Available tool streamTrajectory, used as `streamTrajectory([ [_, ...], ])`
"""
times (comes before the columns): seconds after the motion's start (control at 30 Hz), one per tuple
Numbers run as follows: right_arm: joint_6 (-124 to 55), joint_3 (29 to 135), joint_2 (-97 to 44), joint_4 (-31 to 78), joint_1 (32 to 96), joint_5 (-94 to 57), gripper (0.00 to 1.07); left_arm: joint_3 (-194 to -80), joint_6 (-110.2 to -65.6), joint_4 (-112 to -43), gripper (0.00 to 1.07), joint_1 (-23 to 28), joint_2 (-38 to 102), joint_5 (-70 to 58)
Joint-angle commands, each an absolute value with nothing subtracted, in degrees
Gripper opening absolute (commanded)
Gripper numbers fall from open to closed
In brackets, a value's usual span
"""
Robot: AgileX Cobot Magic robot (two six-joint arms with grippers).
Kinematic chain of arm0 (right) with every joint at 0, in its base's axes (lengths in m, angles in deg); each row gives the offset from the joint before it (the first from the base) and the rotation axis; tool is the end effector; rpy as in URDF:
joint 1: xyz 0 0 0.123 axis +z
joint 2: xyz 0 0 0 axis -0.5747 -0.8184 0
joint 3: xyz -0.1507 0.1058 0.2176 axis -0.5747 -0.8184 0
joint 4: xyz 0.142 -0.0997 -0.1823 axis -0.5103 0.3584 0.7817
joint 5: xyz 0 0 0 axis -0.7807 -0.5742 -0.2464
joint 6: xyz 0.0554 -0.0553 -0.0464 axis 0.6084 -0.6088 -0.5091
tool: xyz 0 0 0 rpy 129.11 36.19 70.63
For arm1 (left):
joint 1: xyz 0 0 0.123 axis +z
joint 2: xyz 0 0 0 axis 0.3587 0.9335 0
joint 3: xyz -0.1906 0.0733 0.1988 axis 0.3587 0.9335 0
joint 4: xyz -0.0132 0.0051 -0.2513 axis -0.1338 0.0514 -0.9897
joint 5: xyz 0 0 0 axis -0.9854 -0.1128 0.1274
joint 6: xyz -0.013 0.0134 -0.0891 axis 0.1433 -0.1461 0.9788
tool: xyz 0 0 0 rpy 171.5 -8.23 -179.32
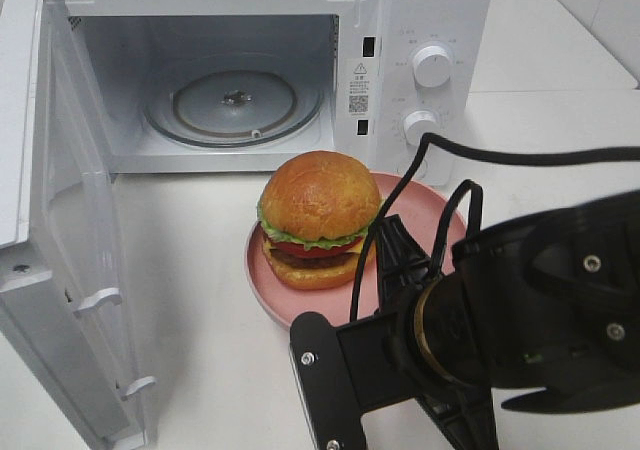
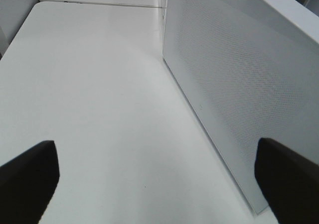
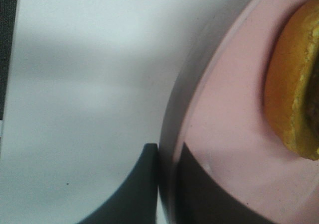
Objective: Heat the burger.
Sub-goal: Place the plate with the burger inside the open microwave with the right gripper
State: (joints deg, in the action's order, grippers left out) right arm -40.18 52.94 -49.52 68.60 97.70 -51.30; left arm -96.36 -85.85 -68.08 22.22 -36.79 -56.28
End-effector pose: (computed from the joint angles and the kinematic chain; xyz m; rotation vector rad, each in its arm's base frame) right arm 0.1476 0.2162 0.1527 -2.2359 1.5519 -0.4377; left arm -0.0085 -0.0076 0.2805 0.0158 2.0369 -0.0804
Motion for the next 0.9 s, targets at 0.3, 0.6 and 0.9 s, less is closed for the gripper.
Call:
streamTrajectory([
  [0.3,-60.75,58.10,-48.66,60.58,92.60,-49.75,0.00,-96.41,-85.68,-68.31,1.00,22.28,-38.11,-55.76],
  [0.6,-80.92,59.13,-48.66,47.34,88.08,-43.73,0.00,-96.41,-85.68,-68.31,1.00,22.28,-38.11,-55.76],
  [0.9,-90.15,59.13,-48.66,40.29,82.69,-38.12,0.00,-96.41,-85.68,-68.31,1.00,22.28,-38.11,-55.76],
])
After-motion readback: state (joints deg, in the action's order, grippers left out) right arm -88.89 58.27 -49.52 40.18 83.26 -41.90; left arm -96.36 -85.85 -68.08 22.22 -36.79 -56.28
